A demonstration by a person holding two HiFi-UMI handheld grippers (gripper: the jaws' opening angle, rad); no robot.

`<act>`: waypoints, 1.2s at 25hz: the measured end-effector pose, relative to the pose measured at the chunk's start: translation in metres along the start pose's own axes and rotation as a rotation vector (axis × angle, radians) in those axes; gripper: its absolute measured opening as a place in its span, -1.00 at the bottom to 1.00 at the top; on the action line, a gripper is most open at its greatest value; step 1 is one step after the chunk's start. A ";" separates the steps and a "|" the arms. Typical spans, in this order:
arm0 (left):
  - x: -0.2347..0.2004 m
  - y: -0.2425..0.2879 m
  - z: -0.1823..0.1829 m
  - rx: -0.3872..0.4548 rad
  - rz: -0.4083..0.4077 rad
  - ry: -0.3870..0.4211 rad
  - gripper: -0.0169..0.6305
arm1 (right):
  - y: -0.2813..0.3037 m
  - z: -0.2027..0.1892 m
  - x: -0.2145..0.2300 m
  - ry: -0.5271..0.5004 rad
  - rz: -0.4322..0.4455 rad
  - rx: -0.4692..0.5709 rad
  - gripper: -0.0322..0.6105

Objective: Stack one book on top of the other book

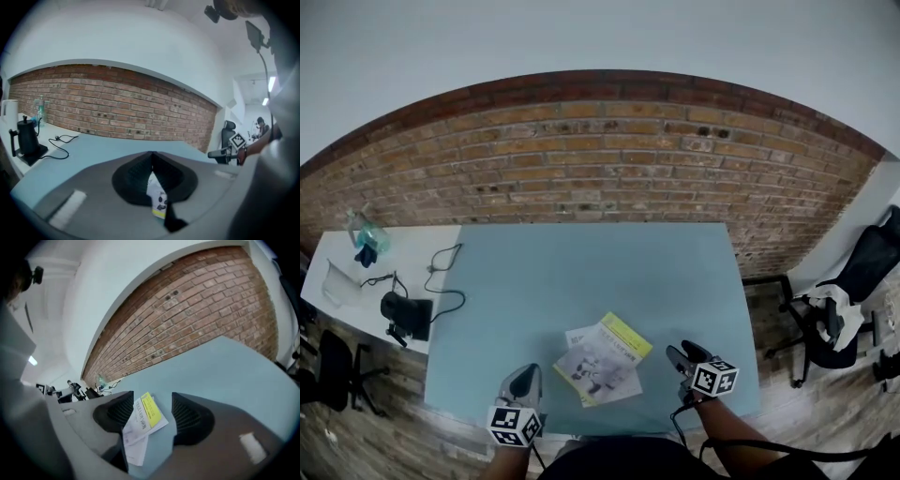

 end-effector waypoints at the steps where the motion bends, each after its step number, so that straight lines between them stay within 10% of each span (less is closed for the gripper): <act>1: 0.002 0.004 0.002 0.005 -0.006 0.003 -0.93 | -0.005 0.005 -0.004 -0.052 -0.001 0.013 -0.12; 10: 0.018 0.021 0.003 0.018 -0.030 0.003 -0.93 | -0.060 0.023 -0.014 -0.291 -0.046 0.218 -0.89; 30: 0.057 0.021 0.002 -0.003 -0.028 0.009 -0.93 | -0.071 0.005 -0.014 -0.341 0.012 0.191 -0.89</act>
Point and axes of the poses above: the fingertips, and each gripper's own axes: y forward along the fingers, x to its right, z out of its top, the point moved 10 cm from there along -y, backward along the fingers, and after that the axes turned 9 degrees about y, right-handed, at the moved point
